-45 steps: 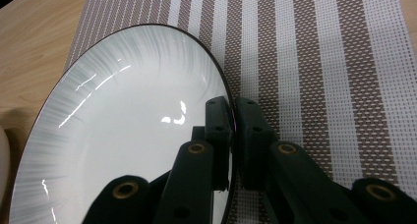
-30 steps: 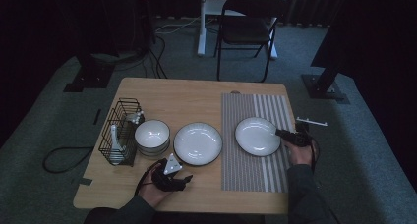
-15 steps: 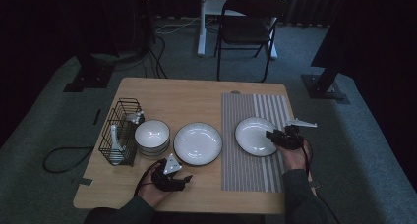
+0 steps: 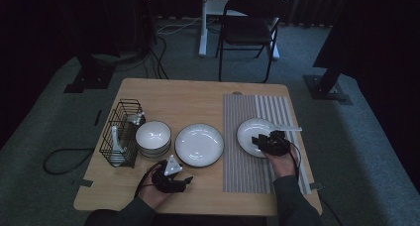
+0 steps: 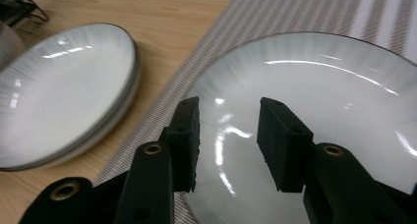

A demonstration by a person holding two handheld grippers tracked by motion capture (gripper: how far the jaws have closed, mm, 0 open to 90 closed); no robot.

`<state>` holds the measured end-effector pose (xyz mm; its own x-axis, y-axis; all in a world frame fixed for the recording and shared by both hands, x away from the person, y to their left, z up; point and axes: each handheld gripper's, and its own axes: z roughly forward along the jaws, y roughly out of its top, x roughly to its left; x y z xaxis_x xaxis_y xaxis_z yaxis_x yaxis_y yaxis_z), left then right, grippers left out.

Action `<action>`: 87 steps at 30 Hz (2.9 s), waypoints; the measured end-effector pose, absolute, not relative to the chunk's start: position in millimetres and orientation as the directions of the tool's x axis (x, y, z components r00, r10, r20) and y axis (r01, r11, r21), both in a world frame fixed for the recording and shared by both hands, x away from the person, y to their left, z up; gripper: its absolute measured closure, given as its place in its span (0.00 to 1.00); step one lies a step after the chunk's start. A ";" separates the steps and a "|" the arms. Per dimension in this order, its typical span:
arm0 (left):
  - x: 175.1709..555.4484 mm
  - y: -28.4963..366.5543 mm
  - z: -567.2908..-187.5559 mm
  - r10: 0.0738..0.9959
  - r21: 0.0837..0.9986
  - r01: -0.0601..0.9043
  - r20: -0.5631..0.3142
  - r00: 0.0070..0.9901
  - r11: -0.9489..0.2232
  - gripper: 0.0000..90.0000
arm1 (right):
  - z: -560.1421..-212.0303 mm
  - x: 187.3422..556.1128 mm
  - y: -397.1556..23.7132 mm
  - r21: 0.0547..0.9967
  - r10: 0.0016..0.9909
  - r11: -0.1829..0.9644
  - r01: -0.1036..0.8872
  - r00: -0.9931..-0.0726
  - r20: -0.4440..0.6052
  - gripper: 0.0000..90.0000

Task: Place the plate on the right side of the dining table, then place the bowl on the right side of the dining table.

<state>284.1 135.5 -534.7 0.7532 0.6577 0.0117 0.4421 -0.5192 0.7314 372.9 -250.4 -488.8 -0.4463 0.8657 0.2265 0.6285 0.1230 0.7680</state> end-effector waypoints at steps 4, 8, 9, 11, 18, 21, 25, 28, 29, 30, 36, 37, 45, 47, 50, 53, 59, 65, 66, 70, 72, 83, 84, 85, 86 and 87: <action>284.6 136.1 -534.6 0.658 0.730 0.445 0.009 0.753 -0.519 0.42 | -485.7 372.3 -237.7 0.775 0.853 0.112 0.622 -0.460 0.246 0.67; 285.2 135.6 -535.9 0.657 0.725 0.447 0.010 0.754 -0.525 0.42 | -480.8 372.9 -223.4 0.782 0.837 0.122 0.611 -0.487 0.250 0.67; 285.5 135.5 -536.4 0.656 0.722 0.448 0.010 0.755 -0.527 0.42 | -479.2 372.8 -219.5 0.786 0.835 0.130 0.604 -0.495 0.242 0.67; 285.8 135.2 -537.3 0.655 0.719 0.450 0.010 0.756 -0.530 0.42 | -476.4 373.4 -211.6 0.793 0.828 0.149 0.591 -0.513 0.227 0.68; 285.8 135.1 -537.5 0.654 0.716 0.449 0.015 0.756 -0.535 0.42 | -468.2 377.3 -183.4 0.801 0.795 0.188 0.569 -0.567 0.216 0.68; 285.9 134.5 -538.3 0.655 0.713 0.449 0.019 0.756 -0.539 0.42 | -464.9 378.3 -171.8 0.804 0.782 0.208 0.557 -0.589 0.205 0.67; 287.0 134.4 -540.0 0.653 0.706 0.450 0.022 0.757 -0.546 0.41 | -462.5 380.9 -157.7 0.803 0.763 0.236 0.547 -0.616 0.195 0.65; 287.5 134.3 -540.5 0.651 0.704 0.449 0.025 0.759 -0.550 0.41 | -461.7 383.2 -148.4 0.799 0.752 0.242 0.550 -0.627 0.204 0.64; 287.6 134.2 -540.6 0.650 0.705 0.448 0.025 0.760 -0.550 0.41 | -461.2 383.7 -145.4 0.799 0.749 0.243 0.551 -0.629 0.206 0.64; 287.8 134.0 -540.8 0.650 0.705 0.447 0.026 0.760 -0.551 0.41 | -460.5 384.0 -142.6 0.798 0.746 0.244 0.551 -0.632 0.208 0.64; 289.1 134.4 -541.5 0.650 0.706 0.451 0.019 0.759 -0.547 0.40 | -456.9 387.4 -127.7 0.797 0.727 0.264 0.543 -0.655 0.206 0.62; 289.2 134.4 -541.5 0.650 0.706 0.451 0.018 0.760 -0.547 0.40 | -456.3 387.8 -125.6 0.798 0.725 0.267 0.540 -0.658 0.203 0.62; 290.1 134.1 -541.9 0.651 0.707 0.452 0.015 0.759 -0.543 0.40 | -453.7 391.8 -108.7 0.800 0.716 0.291 0.524 -0.675 0.181 0.62; 290.2 134.1 -542.0 0.651 0.708 0.452 0.015 0.759 -0.543 0.40 | -453.3 392.9 -105.5 0.799 0.714 0.295 0.524 -0.676 0.180 0.62; 290.2 134.2 -542.0 0.651 0.708 0.452 0.015 0.759 -0.543 0.40 | -452.9 394.9 -100.4 0.800 0.708 0.300 0.519 -0.683 0.178 0.62; 290.4 134.2 -542.1 0.650 0.708 0.451 0.016 0.759 -0.543 0.39 | -452.2 396.4 -95.1 0.798 0.705 0.304 0.520 -0.687 0.179 0.62; 290.4 134.0 -542.2 0.650 0.708 0.450 0.016 0.760 -0.544 0.39 | -452.9 399.3 -86.3 0.796 0.695 0.310 0.520 -0.696 0.184 0.62; 290.4 133.8 -542.3 0.649 0.708 0.449 0.017 0.761 -0.545 0.38 | -453.0 400.5 -81.5 0.796 0.691 0.307 0.521 -0.697 0.190 0.62; 290.5 133.8 -542.3 0.649 0.708 0.449 0.017 0.761 -0.545 0.38 | -452.5 400.5 -80.8 0.796 0.691 0.306 0.521 -0.697 0.190 0.61; 290.5 133.7 -542.4 0.648 0.709 0.447 0.018 0.761 -0.545 0.38 | -450.5 400.3 -79.5 0.800 0.688 0.305 0.517 -0.700 0.190 0.61; 290.5 133.5 -542.5 0.647 0.708 0.448 0.016 0.763 -0.546 0.37 | -449.4 400.1 -78.5 0.802 0.686 0.304 0.513 -0.703 0.189 0.61; 290.4 133.0 -542.6 0.640 0.707 0.443 0.018 0.768 -0.552 0.35 | -445.6 399.9 -64.6 0.804 0.665 0.310 0.508 -0.720 0.199 0.60; 290.4 133.0 -542.5 0.639 0.706 0.442 0.019 0.769 -0.553 0.35 | -445.2 400.3 -63.7 0.805 0.664 0.311 0.506 -0.722 0.197 0.60; 290.4 132.9 -542.6 0.638 0.706 0.442 0.019 0.769 -0.554 0.35 | -444.9 400.8 -62.6 0.804 0.662 0.309 0.508 -0.722 0.202 0.60; 290.3 132.9 -542.6 0.638 0.705 0.442 0.019 0.770 -0.554 0.35 | -444.8 401.4 -61.4 0.803 0.661 0.310 0.509 -0.722 0.202 0.60; 290.3 132.9 -542.7 0.637 0.706 0.442 0.018 0.770 -0.554 0.34 | -444.7 401.7 -60.1 0.803 0.661 0.309 0.509 -0.723 0.203 0.60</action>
